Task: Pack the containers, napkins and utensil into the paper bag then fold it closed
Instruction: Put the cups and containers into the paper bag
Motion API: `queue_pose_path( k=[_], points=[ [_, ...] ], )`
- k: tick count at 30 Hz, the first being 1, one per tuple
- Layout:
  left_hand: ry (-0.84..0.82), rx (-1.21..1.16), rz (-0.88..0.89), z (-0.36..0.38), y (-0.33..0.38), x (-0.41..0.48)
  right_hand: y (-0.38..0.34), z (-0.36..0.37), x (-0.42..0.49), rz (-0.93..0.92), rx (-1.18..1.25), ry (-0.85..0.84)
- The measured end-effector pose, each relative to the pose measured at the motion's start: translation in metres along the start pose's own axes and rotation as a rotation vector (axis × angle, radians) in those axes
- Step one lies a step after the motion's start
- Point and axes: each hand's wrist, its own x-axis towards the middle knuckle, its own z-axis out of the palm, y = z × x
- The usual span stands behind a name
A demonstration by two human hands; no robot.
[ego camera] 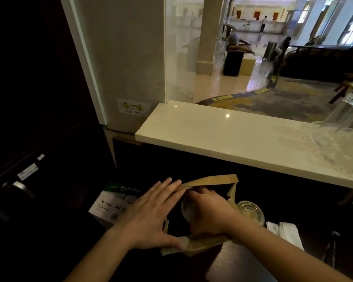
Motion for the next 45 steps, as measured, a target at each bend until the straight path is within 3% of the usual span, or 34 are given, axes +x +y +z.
queue_pose_path(
  k=[5, 15, 28, 34, 45],
  points=[
    [-0.001, -0.044, -0.026, -0.001, -0.004, 0.001, -0.009, 0.023, 0.029, -0.089, -0.055, -0.161],
    [-0.021, -0.057, -0.078, 0.002, -0.004, 0.005, -0.015, 0.052, 0.047, -0.070, -0.088, -0.386],
    [-0.026, -0.095, -0.087, 0.002, 0.003, 0.008, -0.001, 0.063, 0.039, -0.082, -0.065, -0.292],
    [-0.002, -0.079, -0.107, 0.006, 0.011, 0.010, 0.002, 0.049, 0.027, 0.024, 0.125, -0.206],
    [0.009, -0.134, -0.177, 0.015, 0.013, 0.009, -0.013, -0.010, -0.041, 0.058, 0.392, 0.167]
  ],
)
